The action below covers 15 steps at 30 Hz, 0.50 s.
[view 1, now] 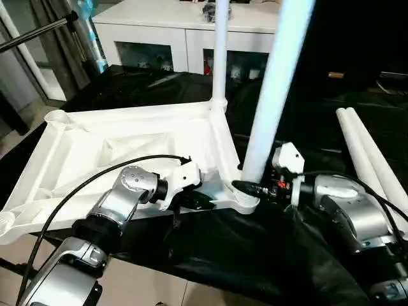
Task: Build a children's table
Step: Rotate leg to tighten
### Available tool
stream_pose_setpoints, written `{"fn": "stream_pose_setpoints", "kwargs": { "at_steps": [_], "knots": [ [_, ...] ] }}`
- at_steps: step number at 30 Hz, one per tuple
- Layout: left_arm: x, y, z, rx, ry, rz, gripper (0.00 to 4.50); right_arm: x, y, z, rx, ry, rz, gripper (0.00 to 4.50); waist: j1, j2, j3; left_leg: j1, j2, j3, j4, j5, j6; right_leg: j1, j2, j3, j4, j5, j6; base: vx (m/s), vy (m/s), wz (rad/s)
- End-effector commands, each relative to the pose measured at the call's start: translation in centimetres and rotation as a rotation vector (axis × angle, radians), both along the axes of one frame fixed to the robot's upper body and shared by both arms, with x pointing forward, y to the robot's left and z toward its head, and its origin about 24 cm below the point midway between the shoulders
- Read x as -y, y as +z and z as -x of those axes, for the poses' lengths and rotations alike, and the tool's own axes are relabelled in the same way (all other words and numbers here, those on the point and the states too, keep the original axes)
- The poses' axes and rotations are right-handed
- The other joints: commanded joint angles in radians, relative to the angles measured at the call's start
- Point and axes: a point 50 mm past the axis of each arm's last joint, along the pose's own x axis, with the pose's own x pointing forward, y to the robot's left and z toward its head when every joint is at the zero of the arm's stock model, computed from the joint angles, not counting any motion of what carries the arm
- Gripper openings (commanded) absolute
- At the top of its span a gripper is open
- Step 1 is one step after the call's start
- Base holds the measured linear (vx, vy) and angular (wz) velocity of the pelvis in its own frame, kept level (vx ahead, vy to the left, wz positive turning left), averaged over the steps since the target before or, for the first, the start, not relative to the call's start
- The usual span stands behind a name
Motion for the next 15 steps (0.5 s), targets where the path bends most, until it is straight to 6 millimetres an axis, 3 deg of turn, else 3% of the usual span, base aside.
{"fn": "stream_pose_setpoints", "kwargs": {
  "at_steps": [1,9,10,12,15],
  "knots": [
    [0.9,2.2,-0.3,0.051,-0.102,0.039,0.00,-0.6,-4.3,2.5,-0.201,0.108,0.104,1.86,0.006,-0.005,-0.051,0.009,0.063,-0.023,-0.067,-0.248,0.061,0.038,-0.076,0.048,-0.074,-0.207,-0.243,0.000,0.000,0.00],
    [0.5,2.2,-0.1,0.023,-0.131,0.028,0.00,-0.6,-4.1,2.6,-0.216,0.132,0.066,1.86,0.009,-0.001,-0.047,0.013,0.065,-0.025,-0.073,-0.307,0.031,0.037,-0.076,0.050,-0.078,-0.251,-0.243,0.000,0.000,0.00],
    [0.5,2.1,-0.3,0.032,-0.111,0.023,0.00,-0.6,-4.2,2.5,-0.212,0.118,0.062,1.86,0.010,0.008,-0.048,0.013,0.065,-0.026,-0.073,-0.306,0.027,0.038,-0.077,0.050,-0.077,-0.245,-0.244,0.000,0.000,0.00],
    [0.6,1.9,-0.9,0.055,-0.046,0.009,0.00,-0.6,-4.4,2.2,-0.209,0.077,0.050,1.86,0.007,0.002,-0.047,0.012,0.062,-0.024,-0.072,-0.305,0.030,0.038,-0.075,0.049,-0.079,-0.232,-0.247,0.000,0.000,0.00],
    [1.1,1.9,-1.8,0.074,0.062,0.022,0.00,-0.7,-4.9,1.5,-0.214,-0.016,0.032,1.86,0.005,0.002,-0.042,0.019,0.060,-0.025,-0.073,-0.352,0.015,0.031,-0.077,0.049,-0.089,-0.340,-0.228,0.000,0.000,0.00]
  ]
}}
